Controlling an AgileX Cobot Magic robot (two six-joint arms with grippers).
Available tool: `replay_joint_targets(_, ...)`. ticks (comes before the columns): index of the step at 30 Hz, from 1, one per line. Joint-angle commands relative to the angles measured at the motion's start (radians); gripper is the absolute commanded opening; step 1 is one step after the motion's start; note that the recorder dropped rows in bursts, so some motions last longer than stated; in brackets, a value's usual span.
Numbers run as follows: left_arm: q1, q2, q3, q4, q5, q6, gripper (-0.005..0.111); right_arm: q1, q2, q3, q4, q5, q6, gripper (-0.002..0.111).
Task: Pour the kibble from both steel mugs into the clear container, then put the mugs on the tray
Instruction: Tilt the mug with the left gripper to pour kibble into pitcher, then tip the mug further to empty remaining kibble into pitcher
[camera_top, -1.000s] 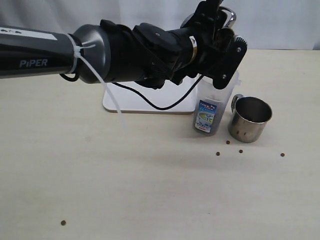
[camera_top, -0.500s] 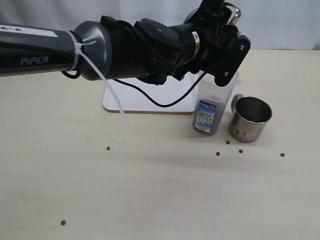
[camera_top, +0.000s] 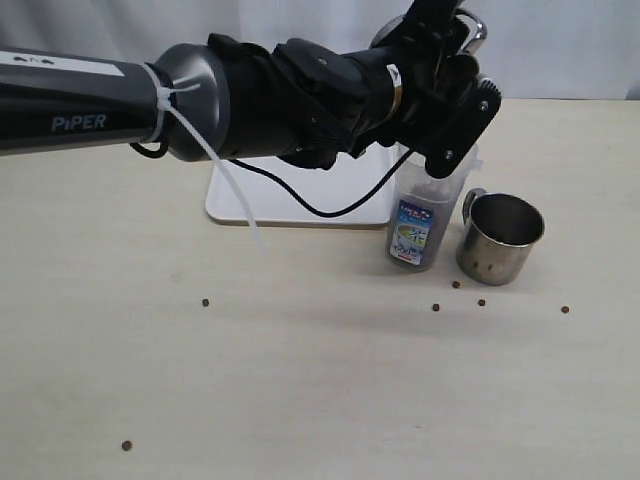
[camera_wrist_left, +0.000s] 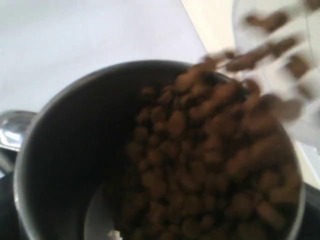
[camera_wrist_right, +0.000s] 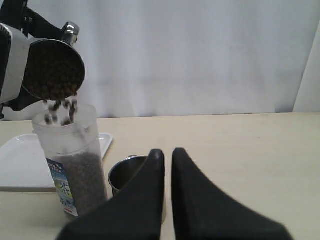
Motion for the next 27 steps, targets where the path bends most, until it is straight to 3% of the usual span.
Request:
replay_joint_targets(1,-0.008,-0.008,-0.009,0.006,0.021,0.044,0.000,0.003,-0.002,0.005,0.005,0.000,-0.006,0.004)
replay_joint_targets(27,-0.008,-0.008,-0.014,0.006,0.020,0.190,0.000,0.003,-0.002,0.005,0.005,0.000,-0.006,0.004)
